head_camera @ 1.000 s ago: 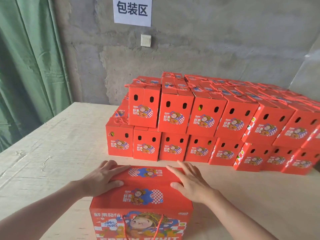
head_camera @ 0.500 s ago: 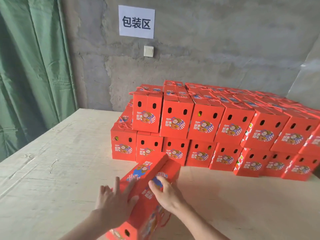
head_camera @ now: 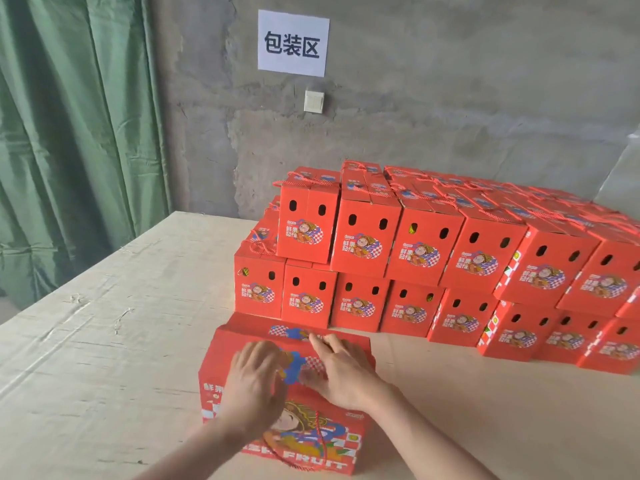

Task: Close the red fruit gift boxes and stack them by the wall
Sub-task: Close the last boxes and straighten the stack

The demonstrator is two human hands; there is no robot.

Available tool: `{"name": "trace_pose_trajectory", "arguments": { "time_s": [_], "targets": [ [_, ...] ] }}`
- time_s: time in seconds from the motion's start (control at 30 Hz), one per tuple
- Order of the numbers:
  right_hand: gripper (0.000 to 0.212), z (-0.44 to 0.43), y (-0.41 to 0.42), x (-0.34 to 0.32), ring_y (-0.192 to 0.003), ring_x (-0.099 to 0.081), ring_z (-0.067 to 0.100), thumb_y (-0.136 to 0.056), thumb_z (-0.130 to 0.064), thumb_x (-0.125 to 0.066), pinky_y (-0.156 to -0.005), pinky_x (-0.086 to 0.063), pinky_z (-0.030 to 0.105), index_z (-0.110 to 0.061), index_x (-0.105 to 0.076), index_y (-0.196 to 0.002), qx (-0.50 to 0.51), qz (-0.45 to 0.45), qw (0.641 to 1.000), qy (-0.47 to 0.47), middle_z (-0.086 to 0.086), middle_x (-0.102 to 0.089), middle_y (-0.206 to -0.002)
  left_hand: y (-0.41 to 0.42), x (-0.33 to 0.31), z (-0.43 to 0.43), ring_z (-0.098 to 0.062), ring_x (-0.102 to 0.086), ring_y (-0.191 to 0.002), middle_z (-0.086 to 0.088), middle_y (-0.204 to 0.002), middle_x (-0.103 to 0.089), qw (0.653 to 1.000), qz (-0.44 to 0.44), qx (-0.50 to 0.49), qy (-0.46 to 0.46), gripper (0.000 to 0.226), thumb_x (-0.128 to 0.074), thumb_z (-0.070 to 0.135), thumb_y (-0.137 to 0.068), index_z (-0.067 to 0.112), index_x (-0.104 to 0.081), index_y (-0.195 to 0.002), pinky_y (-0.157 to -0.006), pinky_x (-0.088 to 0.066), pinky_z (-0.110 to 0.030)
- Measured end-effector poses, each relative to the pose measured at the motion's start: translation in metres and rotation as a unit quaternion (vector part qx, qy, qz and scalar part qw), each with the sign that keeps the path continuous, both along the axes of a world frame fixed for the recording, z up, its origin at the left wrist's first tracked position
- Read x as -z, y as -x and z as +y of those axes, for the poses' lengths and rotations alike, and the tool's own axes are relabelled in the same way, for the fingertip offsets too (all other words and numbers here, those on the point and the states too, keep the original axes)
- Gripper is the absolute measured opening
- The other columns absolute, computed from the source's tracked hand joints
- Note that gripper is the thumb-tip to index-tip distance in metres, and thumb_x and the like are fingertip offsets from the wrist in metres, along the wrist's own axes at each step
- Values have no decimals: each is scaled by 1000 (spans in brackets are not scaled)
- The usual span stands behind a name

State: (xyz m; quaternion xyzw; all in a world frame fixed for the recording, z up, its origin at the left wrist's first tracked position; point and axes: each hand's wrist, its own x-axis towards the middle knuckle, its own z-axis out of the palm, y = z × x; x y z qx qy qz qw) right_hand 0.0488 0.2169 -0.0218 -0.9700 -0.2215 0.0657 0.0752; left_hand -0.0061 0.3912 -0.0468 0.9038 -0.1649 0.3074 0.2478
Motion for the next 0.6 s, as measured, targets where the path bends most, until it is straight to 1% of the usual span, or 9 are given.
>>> {"name": "trace_pose_trajectory", "arguments": {
  "time_s": [0.07, 0.13, 0.23, 0.3, 0.33, 0.4, 0.47, 0.53, 0.6],
  "targets": [
    [89, -11, 7, 5, -144, -13, 18, -85, -72, -41, -118, -5, 44, -25, -7, -153, -23, -14, 1000, 4, -4, -13, -158, -13, -4, 24, -37, -59, -106, -13, -111, -63, 993, 54, -89, -55, 55, -38, 47, -87, 5, -68, -107, -98, -42, -53],
    [92, -16, 15, 9, -144, -12, 11, -82, -73, -45, -119, 1, 39, -25, -10, -152, -42, -50, 997, -33, -8, -15, -158, -24, -7, 43, -34, -52, -122, -12, -122, -61, 985, 100, -128, -61, 90, -12, 71, -86, 5, -63, -119, -111, -19, -56],
    [64, -26, 18, 4, -132, -34, 1, -90, -60, -45, -110, -21, 18, -23, -37, -142, 0, -147, 964, -221, -15, -41, -143, -34, -7, 71, -30, -58, -110, -13, -114, -65, 977, 81, -168, 100, 69, -29, 60, -94, 5, -65, -113, -102, -31, -46],
    [30, -45, 9, -12, -104, -61, 9, -96, -41, -49, -82, -39, 14, -17, -63, -109, 150, -188, 896, -373, -11, -64, -108, -39, -13, 88, -30, -59, -91, -18, -99, -66, 937, 89, -184, 284, 52, -42, 48, -96, 2, -66, -97, -80, -42, -40],
    [27, -57, 1, -20, -89, -65, 15, -98, -34, -48, -71, -40, 20, -15, -66, -91, 229, -159, 870, -408, -5, -68, -93, -43, -13, 94, -29, -58, -80, -18, -85, -66, 906, 115, -178, 366, 53, -42, 49, -94, 2, -66, -83, -70, -43, -38],
    [36, -76, -8, -22, -76, -62, 16, -99, -27, -45, -64, -39, 26, -9, -68, -77, 305, -20, 889, -341, 4, -71, -87, -51, -11, 102, -30, -58, -76, -12, -73, -65, 833, 210, -183, 478, 50, -46, 48, -93, 10, -67, -69, -67, -43, -37],
    [31, -85, -13, -11, -83, -63, 20, -97, -22, -51, -74, -44, 29, -5, -72, -80, 294, 92, 898, -315, 4, -72, -91, -63, -5, 109, -29, -61, -90, -10, -88, -70, 766, 282, -144, 560, 42, -50, 47, -93, 13, -69, -79, -84, -45, -42],
    [25, -89, -14, -4, -95, -61, 23, -94, -25, -57, -87, -41, 38, -7, -73, -87, 297, 147, 860, -389, 2, -74, -88, -70, 1, 115, -28, -63, -102, -12, -105, -68, 717, 321, -57, 616, 49, -51, 54, -89, 8, -63, -102, -94, -44, -44],
    [27, -92, -14, -4, -97, -57, 15, -94, -37, -56, -81, -35, 37, -13, -68, -99, 302, 196, 823, -440, -2, -75, -86, -71, 5, 116, -26, -63, -106, -10, -112, -67, 695, 353, 14, 627, 63, -51, 63, -80, 10, -56, -114, -92, -45, -42]
  ]
}}
